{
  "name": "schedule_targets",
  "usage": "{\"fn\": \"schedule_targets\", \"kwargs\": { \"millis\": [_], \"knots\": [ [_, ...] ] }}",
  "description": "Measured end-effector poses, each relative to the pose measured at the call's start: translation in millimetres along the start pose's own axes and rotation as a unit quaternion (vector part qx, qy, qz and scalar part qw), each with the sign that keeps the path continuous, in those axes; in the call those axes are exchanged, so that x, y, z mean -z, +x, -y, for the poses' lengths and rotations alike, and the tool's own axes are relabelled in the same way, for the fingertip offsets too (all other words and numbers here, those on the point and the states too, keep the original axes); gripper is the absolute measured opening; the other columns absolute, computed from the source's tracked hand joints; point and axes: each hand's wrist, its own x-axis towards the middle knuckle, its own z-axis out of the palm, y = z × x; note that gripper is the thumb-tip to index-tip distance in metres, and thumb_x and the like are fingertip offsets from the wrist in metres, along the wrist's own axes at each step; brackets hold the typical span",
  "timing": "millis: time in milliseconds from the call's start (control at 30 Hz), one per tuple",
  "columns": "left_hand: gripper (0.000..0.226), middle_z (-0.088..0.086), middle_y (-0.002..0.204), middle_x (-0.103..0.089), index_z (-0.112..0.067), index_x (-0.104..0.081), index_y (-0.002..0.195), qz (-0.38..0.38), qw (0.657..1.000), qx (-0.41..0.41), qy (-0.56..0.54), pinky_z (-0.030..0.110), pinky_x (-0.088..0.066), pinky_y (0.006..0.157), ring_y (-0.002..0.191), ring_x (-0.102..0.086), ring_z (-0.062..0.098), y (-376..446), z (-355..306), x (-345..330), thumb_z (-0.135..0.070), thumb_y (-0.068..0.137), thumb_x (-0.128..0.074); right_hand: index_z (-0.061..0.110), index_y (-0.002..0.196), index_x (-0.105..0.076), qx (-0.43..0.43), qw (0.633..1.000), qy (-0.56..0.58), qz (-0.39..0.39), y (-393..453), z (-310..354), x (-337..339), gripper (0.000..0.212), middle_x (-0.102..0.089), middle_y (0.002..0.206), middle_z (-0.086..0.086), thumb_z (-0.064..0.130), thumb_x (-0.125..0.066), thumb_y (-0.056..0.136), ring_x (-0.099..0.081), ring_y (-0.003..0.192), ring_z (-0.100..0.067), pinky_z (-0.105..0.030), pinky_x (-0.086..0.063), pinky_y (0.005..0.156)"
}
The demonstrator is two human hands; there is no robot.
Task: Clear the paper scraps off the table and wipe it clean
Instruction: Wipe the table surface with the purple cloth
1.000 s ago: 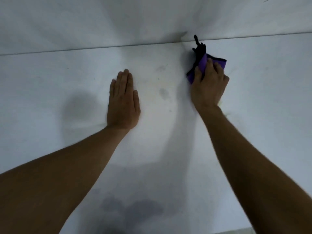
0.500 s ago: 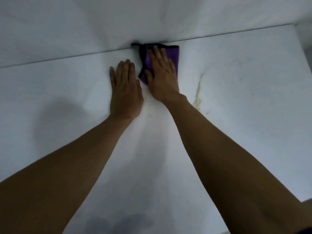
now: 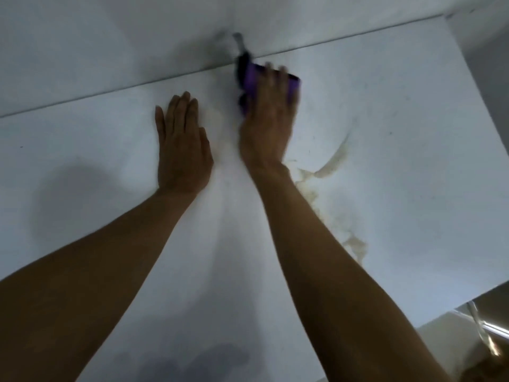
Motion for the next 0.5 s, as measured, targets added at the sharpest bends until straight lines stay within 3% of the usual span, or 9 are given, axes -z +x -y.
{"fn": "schedule_targets", "kwargs": {
  "millis": [100,133,233,333,433,500],
  "knots": [
    [0.06,0.022,0.154,-0.038,0.002,-0.032,0.152,-0.003,1.0,-0.01,0.024,0.051,-0.01,0.125,0.148,-0.029,0.033,2.4,3.4,-2.4,-0.026,0.1,-0.044,0.002,0.143,-0.046,0.083,0.981,0.053,0.168,-32.2,36.2,-14.6,0.055,-0.046,0.15,-0.015,0.002,-0.053,0.088,-0.036,0.144,-0.027,-0.051,-0.021,0.12],
    [0.059,0.022,0.154,-0.04,0.002,-0.033,0.151,-0.012,1.0,-0.013,0.017,0.051,-0.011,0.125,0.148,-0.03,0.033,2.5,3.6,-3.5,-0.025,0.1,-0.046,0.004,0.146,-0.043,0.093,0.976,0.056,0.19,-39.2,30.5,-14.1,0.055,-0.041,0.154,-0.012,0.005,-0.051,0.092,-0.031,0.147,-0.024,-0.047,-0.017,0.122],
    [0.048,0.02,0.153,-0.042,0.004,-0.039,0.147,-0.035,0.999,-0.026,-0.032,0.053,-0.011,0.124,0.147,-0.032,0.032,-0.5,2.3,-4.0,-0.01,0.102,-0.036,0.006,0.147,-0.042,0.054,0.987,0.008,0.153,-49.4,-16.6,1.2,0.062,-0.037,0.156,-0.011,0.001,-0.054,0.087,-0.029,0.148,-0.025,-0.041,-0.014,0.122],
    [0.046,0.019,0.149,-0.045,0.004,-0.043,0.144,-0.03,0.999,-0.023,-0.036,0.051,-0.009,0.125,0.145,-0.035,0.032,-2.8,1.9,0.4,-0.009,0.102,-0.032,0.004,0.148,-0.041,-0.055,0.993,-0.021,0.106,-48.7,-59.5,35.6,0.058,-0.033,0.158,-0.013,0.002,-0.053,0.091,-0.028,0.148,-0.027,-0.041,-0.014,0.122],
    [0.044,0.02,0.142,-0.053,0.005,-0.05,0.138,-0.028,0.998,-0.029,-0.051,0.047,-0.008,0.126,0.139,-0.043,0.032,-4.9,1.8,2.7,-0.008,0.101,-0.032,0.004,0.148,-0.038,-0.16,0.981,0.032,0.102,-38.0,-46.4,55.0,0.051,-0.034,0.158,-0.011,0.003,-0.045,0.098,-0.031,0.146,-0.027,-0.041,-0.024,0.119],
    [0.041,0.021,0.137,-0.057,0.006,-0.054,0.134,-0.035,0.997,-0.032,-0.06,0.047,-0.009,0.126,0.135,-0.048,0.034,-14.4,3.8,6.5,-0.005,0.099,-0.035,0.001,0.145,-0.043,-0.111,0.989,0.062,0.075,-45.6,-8.0,56.4,0.056,-0.044,0.15,-0.016,-0.007,-0.05,0.09,-0.041,0.139,-0.032,-0.047,-0.034,0.114]
  ]
}}
